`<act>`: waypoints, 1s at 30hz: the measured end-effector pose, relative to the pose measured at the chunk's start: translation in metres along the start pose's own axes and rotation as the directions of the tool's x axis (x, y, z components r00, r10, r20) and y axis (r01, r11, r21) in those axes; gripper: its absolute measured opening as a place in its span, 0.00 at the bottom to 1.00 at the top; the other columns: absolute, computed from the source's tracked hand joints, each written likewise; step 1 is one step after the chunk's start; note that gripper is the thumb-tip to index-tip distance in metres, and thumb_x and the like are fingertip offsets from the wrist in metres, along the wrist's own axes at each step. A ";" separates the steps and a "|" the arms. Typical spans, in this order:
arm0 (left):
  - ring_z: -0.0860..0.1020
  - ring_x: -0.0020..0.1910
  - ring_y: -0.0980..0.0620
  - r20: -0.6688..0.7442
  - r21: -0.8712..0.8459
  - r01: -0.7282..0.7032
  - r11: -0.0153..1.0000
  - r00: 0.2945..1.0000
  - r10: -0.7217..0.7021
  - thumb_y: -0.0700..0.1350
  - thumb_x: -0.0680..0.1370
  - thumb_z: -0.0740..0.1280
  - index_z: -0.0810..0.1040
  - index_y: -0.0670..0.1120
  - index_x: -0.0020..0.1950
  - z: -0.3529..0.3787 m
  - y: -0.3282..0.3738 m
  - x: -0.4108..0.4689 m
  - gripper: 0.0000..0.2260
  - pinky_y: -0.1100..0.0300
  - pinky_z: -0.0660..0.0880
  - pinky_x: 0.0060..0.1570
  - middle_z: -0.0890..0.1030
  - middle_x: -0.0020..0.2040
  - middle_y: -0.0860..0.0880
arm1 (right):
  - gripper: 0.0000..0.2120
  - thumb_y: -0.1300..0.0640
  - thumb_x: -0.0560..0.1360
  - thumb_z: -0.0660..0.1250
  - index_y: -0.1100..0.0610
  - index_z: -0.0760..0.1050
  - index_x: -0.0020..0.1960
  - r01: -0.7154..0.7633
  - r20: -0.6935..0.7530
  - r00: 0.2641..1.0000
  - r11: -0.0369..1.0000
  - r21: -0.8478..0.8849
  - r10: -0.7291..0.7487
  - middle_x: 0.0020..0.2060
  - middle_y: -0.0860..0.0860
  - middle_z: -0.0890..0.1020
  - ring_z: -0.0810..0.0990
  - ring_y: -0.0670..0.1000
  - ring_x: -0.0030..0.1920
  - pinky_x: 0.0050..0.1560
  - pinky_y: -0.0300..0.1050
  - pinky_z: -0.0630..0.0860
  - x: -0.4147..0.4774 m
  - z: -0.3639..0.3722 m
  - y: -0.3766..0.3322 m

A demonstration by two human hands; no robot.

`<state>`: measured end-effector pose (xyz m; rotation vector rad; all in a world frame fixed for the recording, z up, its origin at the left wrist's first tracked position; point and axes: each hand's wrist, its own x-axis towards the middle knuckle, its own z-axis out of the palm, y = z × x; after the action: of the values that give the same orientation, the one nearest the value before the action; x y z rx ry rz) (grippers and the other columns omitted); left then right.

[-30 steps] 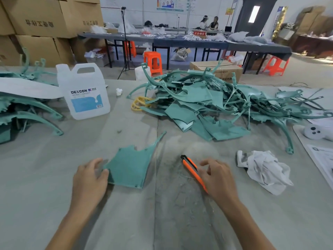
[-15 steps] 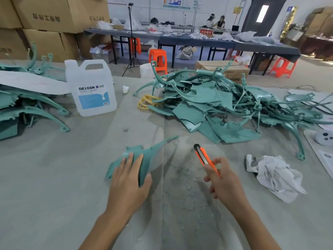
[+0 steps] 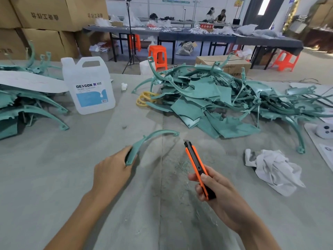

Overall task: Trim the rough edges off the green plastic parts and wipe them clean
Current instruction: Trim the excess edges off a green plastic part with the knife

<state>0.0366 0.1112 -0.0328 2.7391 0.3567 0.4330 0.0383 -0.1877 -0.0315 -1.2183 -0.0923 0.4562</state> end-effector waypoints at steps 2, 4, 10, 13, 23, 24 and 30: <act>0.80 0.40 0.43 -0.004 -0.079 -0.028 0.996 1.000 0.028 0.55 0.82 0.61 0.76 0.58 0.62 0.000 0.004 -0.003 0.10 0.53 0.73 0.35 0.82 0.41 0.54 | 0.16 0.55 0.77 0.65 0.50 0.81 0.63 0.009 -0.004 1.000 1.000 -0.011 -0.009 0.51 0.59 0.83 0.76 0.49 0.39 0.35 0.39 0.74 -0.002 -0.001 0.002; 0.79 0.40 0.46 -0.017 -0.180 -0.043 0.983 0.999 0.040 0.52 0.82 0.63 0.78 0.55 0.59 0.000 0.011 -0.008 0.08 0.51 0.75 0.37 0.82 0.42 0.54 | 0.16 0.53 0.77 0.65 0.51 0.80 0.64 0.008 0.005 1.000 0.999 -0.044 -0.008 0.50 0.58 0.83 0.76 0.49 0.38 0.35 0.39 0.74 -0.003 -0.002 0.003; 0.80 0.42 0.59 -0.060 -0.351 0.036 0.936 0.996 -0.061 0.53 0.79 0.68 0.83 0.57 0.54 0.006 0.027 -0.020 0.06 0.67 0.72 0.40 0.84 0.42 0.61 | 0.16 0.52 0.79 0.64 0.54 0.77 0.65 0.006 -0.012 1.000 0.989 -0.147 -0.008 0.46 0.55 0.82 0.74 0.49 0.36 0.33 0.40 0.72 -0.009 -0.001 0.002; 0.79 0.47 0.69 -0.026 -0.483 0.096 0.870 0.992 -0.124 0.52 0.76 0.72 0.85 0.57 0.55 0.012 0.023 -0.024 0.08 0.78 0.70 0.44 0.83 0.45 0.68 | 0.14 0.56 0.82 0.61 0.56 0.75 0.66 0.006 -0.032 0.999 0.984 -0.180 -0.012 0.44 0.54 0.81 0.74 0.50 0.35 0.31 0.41 0.71 -0.011 0.001 0.003; 0.78 0.55 0.70 0.049 -0.555 0.095 0.827 0.995 -0.082 0.53 0.76 0.73 0.84 0.57 0.61 0.020 0.010 -0.026 0.13 0.74 0.73 0.55 0.82 0.53 0.68 | 0.10 0.47 0.78 0.66 0.38 0.78 0.58 0.152 0.080 0.988 0.865 -0.478 -0.130 0.43 0.52 0.84 0.78 0.50 0.31 0.30 0.44 0.75 -0.012 0.032 0.012; 0.79 0.56 0.68 0.050 -0.552 0.101 0.828 0.995 -0.088 0.53 0.76 0.73 0.84 0.57 0.61 0.020 0.009 -0.026 0.14 0.75 0.72 0.55 0.82 0.54 0.67 | 0.10 0.46 0.77 0.66 0.38 0.77 0.58 0.165 0.094 0.986 0.833 -0.529 -0.136 0.43 0.51 0.84 0.79 0.50 0.32 0.31 0.46 0.77 -0.012 0.036 0.013; 0.80 0.40 0.59 0.080 -0.457 0.091 0.885 0.995 -0.061 0.55 0.75 0.69 0.80 0.62 0.59 0.017 0.010 -0.031 0.13 0.67 0.70 0.38 0.82 0.40 0.63 | 0.16 0.36 0.74 0.58 0.36 0.71 0.60 0.204 0.172 0.979 0.589 -0.782 -0.112 0.42 0.47 0.84 0.81 0.48 0.35 0.37 0.48 0.78 -0.012 0.046 0.011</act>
<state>0.0154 0.0884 -0.0521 2.2605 0.2981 0.3538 0.0101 -0.1487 -0.0231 -2.0636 -0.5491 0.3155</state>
